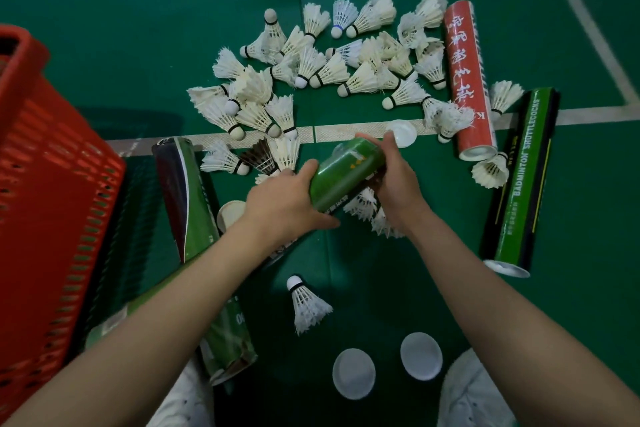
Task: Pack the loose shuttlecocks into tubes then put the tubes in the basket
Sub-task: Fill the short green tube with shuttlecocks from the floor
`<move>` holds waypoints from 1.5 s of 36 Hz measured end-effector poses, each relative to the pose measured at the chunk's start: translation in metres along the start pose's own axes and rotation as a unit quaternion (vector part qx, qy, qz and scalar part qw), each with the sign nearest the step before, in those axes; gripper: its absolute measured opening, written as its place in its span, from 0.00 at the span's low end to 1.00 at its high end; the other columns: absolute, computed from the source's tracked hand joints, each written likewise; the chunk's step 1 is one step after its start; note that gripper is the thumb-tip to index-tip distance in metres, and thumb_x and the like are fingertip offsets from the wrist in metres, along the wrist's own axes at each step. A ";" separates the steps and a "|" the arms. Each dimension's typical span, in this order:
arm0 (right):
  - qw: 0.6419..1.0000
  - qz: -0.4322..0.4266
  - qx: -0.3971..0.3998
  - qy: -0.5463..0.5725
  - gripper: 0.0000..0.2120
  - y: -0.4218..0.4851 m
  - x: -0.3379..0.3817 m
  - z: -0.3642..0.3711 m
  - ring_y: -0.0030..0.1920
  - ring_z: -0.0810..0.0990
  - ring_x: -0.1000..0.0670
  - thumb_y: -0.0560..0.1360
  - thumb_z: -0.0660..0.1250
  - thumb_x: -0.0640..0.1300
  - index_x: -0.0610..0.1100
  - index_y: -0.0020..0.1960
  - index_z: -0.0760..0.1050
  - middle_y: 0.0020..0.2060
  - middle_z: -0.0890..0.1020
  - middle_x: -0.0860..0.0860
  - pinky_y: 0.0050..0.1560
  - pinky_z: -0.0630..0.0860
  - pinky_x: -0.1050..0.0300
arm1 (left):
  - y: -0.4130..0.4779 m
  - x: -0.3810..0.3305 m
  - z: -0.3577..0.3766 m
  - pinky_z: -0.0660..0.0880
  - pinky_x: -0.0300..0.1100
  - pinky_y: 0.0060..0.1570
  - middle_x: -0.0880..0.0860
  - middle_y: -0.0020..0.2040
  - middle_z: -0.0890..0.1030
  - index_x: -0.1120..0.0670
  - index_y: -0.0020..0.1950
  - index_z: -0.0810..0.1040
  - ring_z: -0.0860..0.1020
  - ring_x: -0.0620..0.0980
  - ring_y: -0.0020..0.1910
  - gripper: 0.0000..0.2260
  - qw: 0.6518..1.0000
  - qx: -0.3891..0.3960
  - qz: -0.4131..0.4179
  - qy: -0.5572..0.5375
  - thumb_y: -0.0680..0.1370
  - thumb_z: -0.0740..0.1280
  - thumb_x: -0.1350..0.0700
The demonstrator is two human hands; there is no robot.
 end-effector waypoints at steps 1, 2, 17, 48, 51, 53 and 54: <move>1.000 0.000 -0.024 -0.018 0.21 0.005 0.000 -0.008 0.48 0.82 0.52 0.82 0.50 0.57 0.50 0.54 0.79 0.47 0.84 0.48 0.52 0.77 0.55 | 0.007 -0.005 0.002 0.74 0.46 0.46 0.51 0.52 0.75 0.44 0.72 0.57 0.76 0.54 0.48 0.42 1.000 0.005 0.002 0.007 0.64 0.71 0.32; 0.998 -0.004 -0.049 -0.050 0.19 0.012 0.002 -0.018 0.50 0.81 0.49 0.81 0.51 0.57 0.50 0.52 0.79 0.49 0.82 0.46 0.54 0.76 0.51 | 0.013 -0.010 0.005 0.74 0.46 0.45 0.52 0.52 0.75 0.44 0.72 0.57 0.76 0.54 0.47 0.42 1.000 0.010 0.005 0.015 0.65 0.71 0.32; 0.712 0.041 -0.130 -0.689 0.27 0.095 0.031 -0.141 0.76 0.40 0.38 0.76 0.61 0.44 0.47 0.74 0.61 0.77 0.49 0.42 0.74 0.39 0.39 | 0.086 -0.055 0.020 0.74 0.45 0.39 0.53 0.48 0.73 0.48 0.69 0.60 0.75 0.54 0.42 0.39 0.997 0.053 0.019 0.054 0.66 0.71 0.34; 0.963 -0.160 -0.094 -0.197 0.07 -0.001 0.049 -0.047 0.54 0.74 0.61 0.82 0.58 0.47 0.51 0.55 0.74 0.57 0.73 0.51 0.54 0.71 0.68 | 0.012 -0.022 0.008 0.74 0.47 0.52 0.49 0.58 0.73 0.41 0.73 0.53 0.74 0.53 0.56 0.43 0.998 -0.004 0.049 -0.039 0.65 0.69 0.31; 0.977 -0.137 -0.077 -0.143 0.16 -0.008 0.045 -0.043 0.59 0.72 0.67 0.82 0.54 0.53 0.51 0.65 0.70 0.60 0.75 0.56 0.56 0.69 0.72 | 0.001 -0.017 0.009 0.73 0.46 0.53 0.48 0.60 0.73 0.40 0.73 0.53 0.74 0.52 0.56 0.43 0.998 0.001 0.048 -0.047 0.65 0.69 0.31; 0.978 -0.132 -0.075 -0.142 0.20 -0.011 0.047 -0.044 0.61 0.71 0.67 0.82 0.51 0.56 0.52 0.68 0.70 0.61 0.74 0.61 0.60 0.68 0.70 | -0.006 -0.015 0.009 0.73 0.46 0.53 0.48 0.61 0.73 0.40 0.73 0.53 0.75 0.52 0.57 0.43 0.997 -0.001 0.053 -0.049 0.65 0.69 0.30; 0.978 -0.131 -0.066 -0.148 0.20 -0.012 0.046 -0.044 0.66 0.69 0.63 0.81 0.50 0.58 0.56 0.68 0.71 0.64 0.72 0.61 0.66 0.67 0.63 | -0.009 -0.015 0.008 0.73 0.46 0.53 0.48 0.61 0.72 0.40 0.73 0.53 0.75 0.52 0.57 0.43 0.997 -0.004 0.057 -0.048 0.65 0.68 0.30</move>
Point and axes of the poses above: each hand's wrist, its own y-axis towards the middle knuckle, its own z-axis out of the palm, x = y × z, the point moved 8 cm from there along y, towards the middle knuckle
